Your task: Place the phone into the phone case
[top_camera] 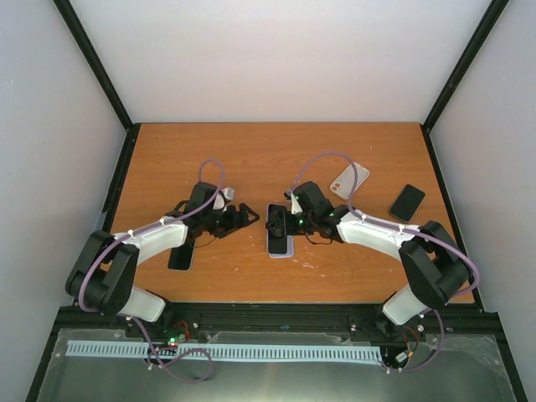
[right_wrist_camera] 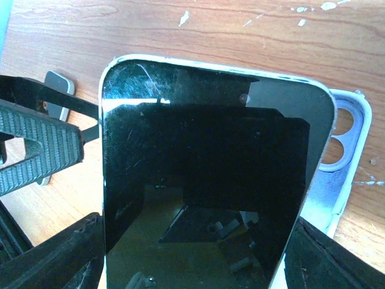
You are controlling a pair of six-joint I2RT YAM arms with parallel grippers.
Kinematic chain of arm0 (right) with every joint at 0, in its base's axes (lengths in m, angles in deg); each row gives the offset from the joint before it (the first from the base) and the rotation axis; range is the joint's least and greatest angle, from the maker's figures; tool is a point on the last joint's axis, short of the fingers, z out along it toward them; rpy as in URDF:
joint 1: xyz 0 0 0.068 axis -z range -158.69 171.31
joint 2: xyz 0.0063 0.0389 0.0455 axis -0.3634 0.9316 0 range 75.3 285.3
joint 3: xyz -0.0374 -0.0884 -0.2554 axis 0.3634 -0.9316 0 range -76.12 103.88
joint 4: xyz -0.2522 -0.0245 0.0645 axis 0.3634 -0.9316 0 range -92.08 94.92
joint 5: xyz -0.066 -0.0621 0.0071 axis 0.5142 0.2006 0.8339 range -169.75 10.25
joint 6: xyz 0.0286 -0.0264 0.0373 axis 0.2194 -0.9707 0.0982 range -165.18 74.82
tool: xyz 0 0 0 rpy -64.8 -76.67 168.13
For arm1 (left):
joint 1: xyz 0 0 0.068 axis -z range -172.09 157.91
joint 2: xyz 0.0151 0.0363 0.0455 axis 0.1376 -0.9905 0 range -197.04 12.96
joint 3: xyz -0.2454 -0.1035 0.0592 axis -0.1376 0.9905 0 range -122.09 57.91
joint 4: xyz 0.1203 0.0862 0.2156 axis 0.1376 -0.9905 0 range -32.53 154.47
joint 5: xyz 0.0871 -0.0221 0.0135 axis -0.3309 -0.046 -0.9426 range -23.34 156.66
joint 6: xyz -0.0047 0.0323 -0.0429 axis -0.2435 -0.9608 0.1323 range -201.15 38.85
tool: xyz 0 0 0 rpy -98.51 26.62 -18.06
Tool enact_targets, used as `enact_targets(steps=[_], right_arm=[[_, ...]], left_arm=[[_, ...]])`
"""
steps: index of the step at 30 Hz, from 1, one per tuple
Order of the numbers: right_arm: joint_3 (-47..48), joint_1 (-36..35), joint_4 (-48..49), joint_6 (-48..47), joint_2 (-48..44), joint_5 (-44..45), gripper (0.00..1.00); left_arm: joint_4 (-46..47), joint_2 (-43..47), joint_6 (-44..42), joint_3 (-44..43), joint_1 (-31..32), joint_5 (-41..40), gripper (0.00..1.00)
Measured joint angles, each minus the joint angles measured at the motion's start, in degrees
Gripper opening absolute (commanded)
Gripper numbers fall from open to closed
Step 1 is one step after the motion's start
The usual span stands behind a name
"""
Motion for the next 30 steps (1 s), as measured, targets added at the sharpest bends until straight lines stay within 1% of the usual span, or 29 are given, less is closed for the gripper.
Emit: enact_targets(steps=[8, 15, 21, 25, 30], right_arm=[[0.85, -0.15, -0.37, -1.88, 4.76, 0.52, 0.66], [4.52, -0.15, -2.27, -3.58, 8.68, 2.21, 0.67], [5.90, -0.15, -2.36, -3.98, 11.74, 2.89, 0.67], [5.95, -0.15, -2.99, -3.87, 12.33, 3.13, 0.75], [6.16, -0.15, -4.61, -2.45, 12.33, 4.31, 0.83]], left_arm=[[0.85, -0.28, 0.85, 1.03, -0.09, 0.44, 0.89], [1.92, -1.75, 0.98, 1.14, -0.11, 1.62, 0.86], [1.99, -1.75, 1.18, 1.33, -0.11, 1.64, 0.85], [1.99, -1.75, 1.18, 1.33, -0.11, 1.68, 0.84], [1.97, -1.75, 1.14, 1.33, -0.11, 1.75, 0.80]])
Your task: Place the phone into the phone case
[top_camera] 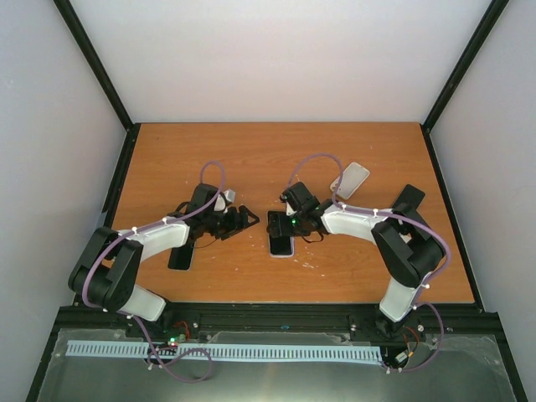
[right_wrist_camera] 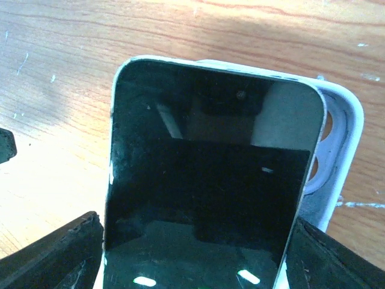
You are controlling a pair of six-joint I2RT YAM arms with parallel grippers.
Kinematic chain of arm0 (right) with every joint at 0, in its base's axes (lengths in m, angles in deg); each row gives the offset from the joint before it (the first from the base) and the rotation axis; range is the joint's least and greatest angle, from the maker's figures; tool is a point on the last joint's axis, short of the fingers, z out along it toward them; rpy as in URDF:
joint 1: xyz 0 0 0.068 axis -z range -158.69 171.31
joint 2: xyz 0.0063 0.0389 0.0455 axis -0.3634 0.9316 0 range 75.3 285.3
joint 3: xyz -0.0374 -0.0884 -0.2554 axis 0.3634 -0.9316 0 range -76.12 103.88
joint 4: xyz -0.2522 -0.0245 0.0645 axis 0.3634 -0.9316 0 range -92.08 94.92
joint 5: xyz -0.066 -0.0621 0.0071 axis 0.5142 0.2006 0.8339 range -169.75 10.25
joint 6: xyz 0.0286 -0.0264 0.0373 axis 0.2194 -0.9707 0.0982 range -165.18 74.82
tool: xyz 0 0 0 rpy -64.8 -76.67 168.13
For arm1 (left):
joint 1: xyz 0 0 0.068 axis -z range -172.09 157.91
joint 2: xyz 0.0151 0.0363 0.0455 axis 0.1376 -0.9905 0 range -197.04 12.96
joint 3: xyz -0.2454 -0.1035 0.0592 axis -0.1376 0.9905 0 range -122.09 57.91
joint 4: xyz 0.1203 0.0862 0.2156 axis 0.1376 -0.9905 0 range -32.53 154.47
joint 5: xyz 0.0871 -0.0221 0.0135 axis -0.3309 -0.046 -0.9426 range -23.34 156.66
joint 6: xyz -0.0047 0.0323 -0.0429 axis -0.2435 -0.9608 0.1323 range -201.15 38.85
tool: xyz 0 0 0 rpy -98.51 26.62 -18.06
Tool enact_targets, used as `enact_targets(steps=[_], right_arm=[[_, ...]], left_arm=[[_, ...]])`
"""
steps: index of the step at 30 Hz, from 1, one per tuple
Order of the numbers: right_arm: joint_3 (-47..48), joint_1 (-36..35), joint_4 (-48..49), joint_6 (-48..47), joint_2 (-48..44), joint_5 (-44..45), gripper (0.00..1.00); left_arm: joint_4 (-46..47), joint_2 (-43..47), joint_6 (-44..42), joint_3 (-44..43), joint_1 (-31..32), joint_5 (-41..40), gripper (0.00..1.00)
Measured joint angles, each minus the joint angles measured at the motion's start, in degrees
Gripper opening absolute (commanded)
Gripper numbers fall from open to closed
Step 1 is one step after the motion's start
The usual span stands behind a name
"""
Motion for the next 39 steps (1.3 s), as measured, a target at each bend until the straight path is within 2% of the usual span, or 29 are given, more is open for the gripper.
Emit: enact_targets(steps=[6, 11, 14, 19, 22, 39], right_arm=[[0.09, -0.04, -0.96, 2.93, -0.63, 0.61, 0.89], [0.02, -0.04, -2.62, 4.24, -2.03, 1.46, 0.85], [-0.07, -0.02, -3.74, 4.50, -4.07, 2.21, 0.75], [-1.33, 0.09, -3.78, 4.72, -8.09, 4.33, 0.49], [-3.06, 0.92, -3.06, 4.81, -8.87, 4.70, 0.40], [-11.96, 4.28, 5.09, 6.47, -8.11, 0.24, 0.41]], left_arm=[[0.00, -1.25, -0.09, -0.42, 0.00, 0.28, 0.76], [0.13, -2.73, -0.11, -0.68, 0.00, 0.57, 0.68], [0.57, -3.72, -0.35, -0.90, 0.00, 0.59, 0.63], [1.79, -6.67, -0.42, -1.88, 0.15, 1.03, 0.58], [2.40, -8.44, -0.42, -2.64, 0.68, 1.20, 0.54], [4.68, -15.65, -0.20, -7.17, 5.51, 0.92, 0.38]])
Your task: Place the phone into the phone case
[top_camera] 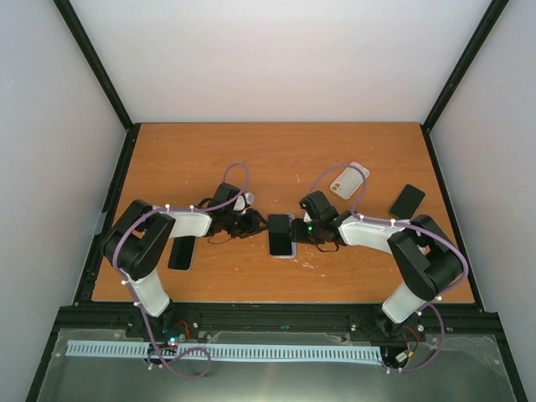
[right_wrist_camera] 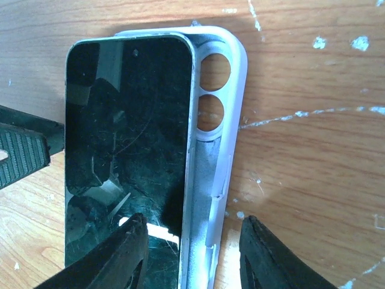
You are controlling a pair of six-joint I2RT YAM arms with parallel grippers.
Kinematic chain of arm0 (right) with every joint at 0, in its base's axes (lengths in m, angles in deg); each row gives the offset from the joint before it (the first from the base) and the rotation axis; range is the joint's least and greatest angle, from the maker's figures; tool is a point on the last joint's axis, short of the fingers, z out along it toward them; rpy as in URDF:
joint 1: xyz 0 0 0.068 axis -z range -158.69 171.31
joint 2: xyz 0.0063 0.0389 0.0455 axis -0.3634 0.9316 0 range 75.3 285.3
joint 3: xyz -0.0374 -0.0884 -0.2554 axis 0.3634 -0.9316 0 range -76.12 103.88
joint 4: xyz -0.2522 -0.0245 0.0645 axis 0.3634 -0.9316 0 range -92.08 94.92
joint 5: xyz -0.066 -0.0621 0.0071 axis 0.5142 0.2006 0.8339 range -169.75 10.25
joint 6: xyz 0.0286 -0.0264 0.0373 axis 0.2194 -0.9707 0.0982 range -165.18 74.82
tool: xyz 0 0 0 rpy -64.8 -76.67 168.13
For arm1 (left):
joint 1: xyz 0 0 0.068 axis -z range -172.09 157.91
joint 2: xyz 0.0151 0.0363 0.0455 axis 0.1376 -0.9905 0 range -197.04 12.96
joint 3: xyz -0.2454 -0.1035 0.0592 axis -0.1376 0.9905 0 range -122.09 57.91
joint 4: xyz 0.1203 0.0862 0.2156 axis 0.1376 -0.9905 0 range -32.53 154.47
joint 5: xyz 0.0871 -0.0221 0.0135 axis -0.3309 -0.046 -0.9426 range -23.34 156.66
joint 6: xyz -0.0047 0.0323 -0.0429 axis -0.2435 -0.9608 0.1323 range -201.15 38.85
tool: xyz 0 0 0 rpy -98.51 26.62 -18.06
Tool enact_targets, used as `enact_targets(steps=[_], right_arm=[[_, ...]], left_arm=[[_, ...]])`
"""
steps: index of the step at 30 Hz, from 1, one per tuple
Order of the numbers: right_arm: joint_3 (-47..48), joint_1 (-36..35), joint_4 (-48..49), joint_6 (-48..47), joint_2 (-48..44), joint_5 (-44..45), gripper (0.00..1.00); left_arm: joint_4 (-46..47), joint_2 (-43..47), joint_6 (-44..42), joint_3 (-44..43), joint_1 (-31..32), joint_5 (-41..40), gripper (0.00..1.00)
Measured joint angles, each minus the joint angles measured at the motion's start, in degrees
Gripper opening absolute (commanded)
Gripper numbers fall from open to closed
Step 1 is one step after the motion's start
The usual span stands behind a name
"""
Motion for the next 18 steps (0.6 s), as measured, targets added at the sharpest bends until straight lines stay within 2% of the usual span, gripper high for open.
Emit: enact_targets(steps=[6, 12, 18], right_arm=[[-1.62, 0.04, 3.32, 0.24, 0.66, -1.66, 0.42], [-2.60, 0.13, 6.73, 0.37, 1.16, -3.63, 0.42], [-3.61, 0.26, 10.12, 0.68, 1.68, -5.46, 0.41]], left_arm=[[0.07, -1.51, 0.09, -0.48, 0.42, -0.20, 0.30], [0.31, -2.69, 0.28, -1.68, 0.81, -0.04, 0.17], [0.55, -3.87, 0.46, -3.32, 1.07, 0.04, 0.15]])
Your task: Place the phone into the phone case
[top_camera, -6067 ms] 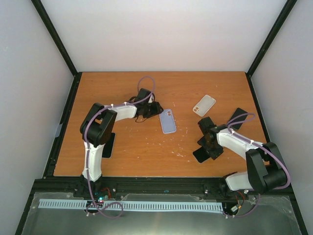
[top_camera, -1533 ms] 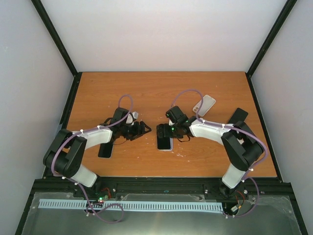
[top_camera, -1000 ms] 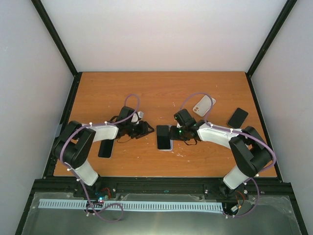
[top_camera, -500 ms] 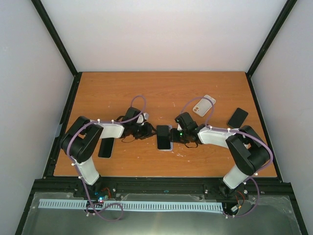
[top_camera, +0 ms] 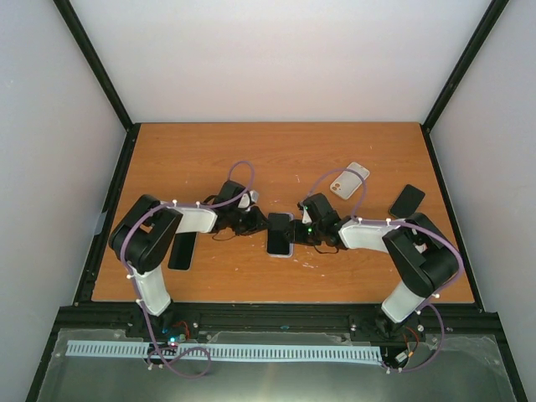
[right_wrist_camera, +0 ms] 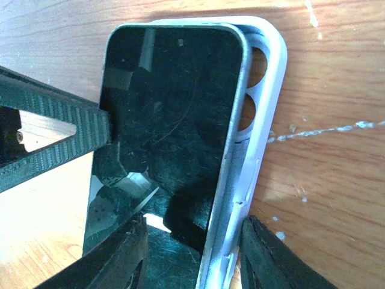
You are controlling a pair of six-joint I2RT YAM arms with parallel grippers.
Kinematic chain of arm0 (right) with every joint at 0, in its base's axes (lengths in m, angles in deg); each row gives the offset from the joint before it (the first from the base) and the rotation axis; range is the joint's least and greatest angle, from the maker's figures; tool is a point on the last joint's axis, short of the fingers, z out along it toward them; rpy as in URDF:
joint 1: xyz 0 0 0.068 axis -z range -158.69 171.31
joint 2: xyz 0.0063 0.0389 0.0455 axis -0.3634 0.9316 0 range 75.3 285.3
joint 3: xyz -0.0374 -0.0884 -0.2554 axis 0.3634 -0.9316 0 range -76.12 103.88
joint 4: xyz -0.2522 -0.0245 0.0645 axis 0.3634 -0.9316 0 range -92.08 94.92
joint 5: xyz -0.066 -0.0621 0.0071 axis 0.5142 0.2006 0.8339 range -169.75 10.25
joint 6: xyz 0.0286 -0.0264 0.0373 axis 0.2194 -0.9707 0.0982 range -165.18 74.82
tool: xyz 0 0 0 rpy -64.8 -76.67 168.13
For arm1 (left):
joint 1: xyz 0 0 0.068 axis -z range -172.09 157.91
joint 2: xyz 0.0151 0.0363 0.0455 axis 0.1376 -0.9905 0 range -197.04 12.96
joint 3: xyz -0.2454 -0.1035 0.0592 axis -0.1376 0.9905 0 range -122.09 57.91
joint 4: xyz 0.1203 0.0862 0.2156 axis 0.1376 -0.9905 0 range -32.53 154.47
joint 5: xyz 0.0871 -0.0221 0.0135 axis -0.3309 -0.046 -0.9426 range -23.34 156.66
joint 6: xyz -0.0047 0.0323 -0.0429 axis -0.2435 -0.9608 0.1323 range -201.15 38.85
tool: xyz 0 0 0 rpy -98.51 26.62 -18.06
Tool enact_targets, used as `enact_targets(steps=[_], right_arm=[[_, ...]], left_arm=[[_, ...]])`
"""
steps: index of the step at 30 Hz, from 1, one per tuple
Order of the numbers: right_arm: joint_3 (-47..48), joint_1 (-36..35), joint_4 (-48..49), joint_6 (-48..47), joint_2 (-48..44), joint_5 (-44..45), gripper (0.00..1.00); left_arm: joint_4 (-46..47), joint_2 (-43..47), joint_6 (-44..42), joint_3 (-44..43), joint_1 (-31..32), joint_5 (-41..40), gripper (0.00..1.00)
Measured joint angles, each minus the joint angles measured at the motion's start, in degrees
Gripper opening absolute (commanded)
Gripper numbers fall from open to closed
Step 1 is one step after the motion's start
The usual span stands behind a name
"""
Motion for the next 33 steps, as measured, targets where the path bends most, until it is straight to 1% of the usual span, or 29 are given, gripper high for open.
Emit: enact_targets(steps=[8, 9, 12, 13, 14, 16, 18, 21, 25, 30, 33], right_arm=[[-1.27, 0.13, 3.39, 0.79, 0.26, -0.98, 0.41], [-1.31, 0.15, 3.50, 0.83, 0.26, -1.01, 0.41], [-1.42, 0.17, 3.76, 0.85, 0.26, -0.96, 0.41], [-1.49, 0.20, 3.85, 0.92, 0.26, -0.96, 0.41], [-1.55, 0.22, 4.04, 1.01, 0.26, -0.92, 0.41], [-1.90, 0.20, 4.63, 1.25, 0.20, -0.70, 0.41], [-2.40, 0.20, 4.98, 1.60, -0.15, -0.35, 0.41], [-3.19, 0.20, 5.03, 2.14, -0.98, 0.11, 0.41], [-3.87, 0.20, 5.44, 3.17, -1.44, 0.17, 0.42], [-3.87, 0.20, 5.75, 3.87, -1.31, 0.11, 0.42], [-3.89, 0.20, 6.73, 4.81, -0.85, -0.39, 0.42]], left_arm=[[0.33, -0.98, 0.11, -0.79, 0.24, -0.15, 0.16], [0.35, -1.01, 0.17, -0.79, 0.24, -0.13, 0.18], [0.50, -1.01, 0.96, -0.79, 0.26, 0.04, 0.29], [0.55, -1.01, 1.16, -0.79, 0.31, 0.04, 0.31], [0.50, -0.96, 1.46, -0.79, 0.39, 0.07, 0.35], [0.15, -0.81, 1.75, -0.68, 0.70, 0.02, 0.38], [-0.35, 0.00, 2.12, -0.02, 1.05, 0.04, 0.39], [-1.27, 1.95, 2.21, 1.55, 1.33, -0.04, 0.38], [-1.92, 3.08, 1.97, 2.40, 1.36, -0.33, 0.33], [-1.90, 2.97, 1.11, 2.47, 1.36, -0.46, 0.18], [-1.81, 2.62, 0.76, 2.47, 1.36, -0.28, 0.14]])
